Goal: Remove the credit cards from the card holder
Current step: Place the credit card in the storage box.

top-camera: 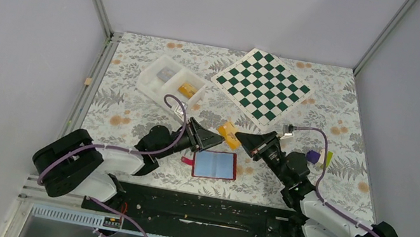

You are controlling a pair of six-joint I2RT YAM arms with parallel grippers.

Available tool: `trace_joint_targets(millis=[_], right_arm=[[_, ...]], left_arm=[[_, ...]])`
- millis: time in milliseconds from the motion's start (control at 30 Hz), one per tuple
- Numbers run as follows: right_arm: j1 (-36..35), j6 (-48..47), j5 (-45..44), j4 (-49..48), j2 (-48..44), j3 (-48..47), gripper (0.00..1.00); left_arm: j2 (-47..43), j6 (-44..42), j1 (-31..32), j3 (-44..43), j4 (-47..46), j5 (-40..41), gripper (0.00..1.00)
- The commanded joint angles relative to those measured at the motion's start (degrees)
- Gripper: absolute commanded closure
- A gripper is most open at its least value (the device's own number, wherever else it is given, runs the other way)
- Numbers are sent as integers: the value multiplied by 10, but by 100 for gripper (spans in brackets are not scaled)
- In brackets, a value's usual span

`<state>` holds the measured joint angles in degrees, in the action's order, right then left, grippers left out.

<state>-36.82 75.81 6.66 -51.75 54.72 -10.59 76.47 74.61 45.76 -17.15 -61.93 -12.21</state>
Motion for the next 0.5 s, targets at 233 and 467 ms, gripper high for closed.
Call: trace_joint_targets(millis=[233, 467], right_arm=[[-5, -12, 9, 14, -22, 2, 100], [-5, -9, 5, 29, -32, 6, 100]], left_arm=[[35, 13, 1, -38, -80, -32, 66], [59, 26, 1, -40, -109, -42, 92]])
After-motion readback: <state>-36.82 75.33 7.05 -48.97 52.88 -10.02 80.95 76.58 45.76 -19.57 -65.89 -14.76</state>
